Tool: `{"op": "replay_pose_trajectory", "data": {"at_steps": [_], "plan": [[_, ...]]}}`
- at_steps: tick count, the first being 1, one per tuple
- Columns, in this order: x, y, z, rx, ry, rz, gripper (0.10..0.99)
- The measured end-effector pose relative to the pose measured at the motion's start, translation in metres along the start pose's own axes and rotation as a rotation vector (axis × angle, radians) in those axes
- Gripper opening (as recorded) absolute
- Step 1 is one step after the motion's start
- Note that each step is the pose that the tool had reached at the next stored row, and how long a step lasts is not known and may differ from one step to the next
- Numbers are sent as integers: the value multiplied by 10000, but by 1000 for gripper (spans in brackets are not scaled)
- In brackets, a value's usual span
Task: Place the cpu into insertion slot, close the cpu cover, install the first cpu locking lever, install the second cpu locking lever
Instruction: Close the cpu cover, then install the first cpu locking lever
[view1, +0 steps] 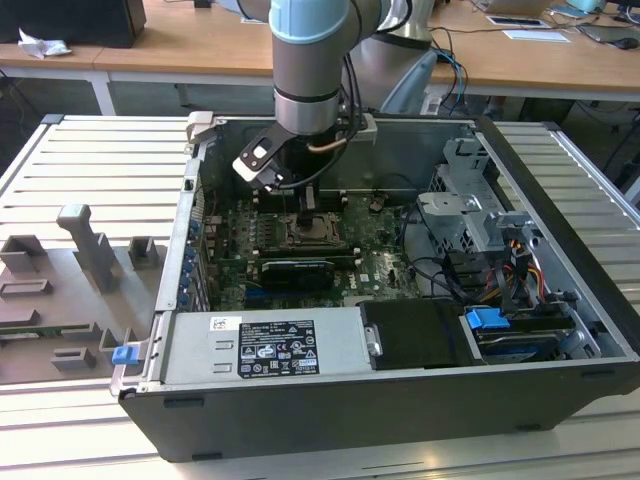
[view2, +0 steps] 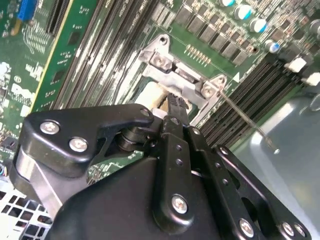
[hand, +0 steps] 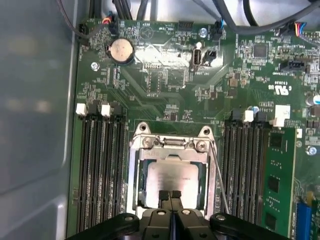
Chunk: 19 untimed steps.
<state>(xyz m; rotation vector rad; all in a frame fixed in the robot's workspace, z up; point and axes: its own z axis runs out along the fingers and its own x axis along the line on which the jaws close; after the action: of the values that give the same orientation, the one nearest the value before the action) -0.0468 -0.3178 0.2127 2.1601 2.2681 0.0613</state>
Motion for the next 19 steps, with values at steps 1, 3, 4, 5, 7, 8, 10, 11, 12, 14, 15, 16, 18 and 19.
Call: {"op": "replay_pose_trajectory", "data": {"at_steps": [1, 3, 4, 5, 7, 8, 10, 11, 12, 14, 15, 16, 18, 19], "plan": [[-2, 44, 1, 6, -2, 1, 106], [-5, 87, 2, 8, -1, 0, 106], [-6, 91, 2, 8, -1, -1, 106], [-5, 94, 3, 8, -1, 0, 106], [-6, 99, 2, 9, -2, 0, 106], [-6, 102, 3, 8, -1, -1, 106], [-6, 103, 2, 8, -1, 1, 106], [-5, 103, 0, 9, -3, 1, 106], [-5, 104, -7, 8, -2, 0, 106], [-5, 104, -23, 7, 0, 1, 106], [-5, 104, -26, 8, -1, 0, 106], [-5, 104, -35, 10, -4, 0, 106], [-5, 104, -42, 8, -2, 0, 106], [-5, 105, -52, 8, -2, 0, 106]]}}
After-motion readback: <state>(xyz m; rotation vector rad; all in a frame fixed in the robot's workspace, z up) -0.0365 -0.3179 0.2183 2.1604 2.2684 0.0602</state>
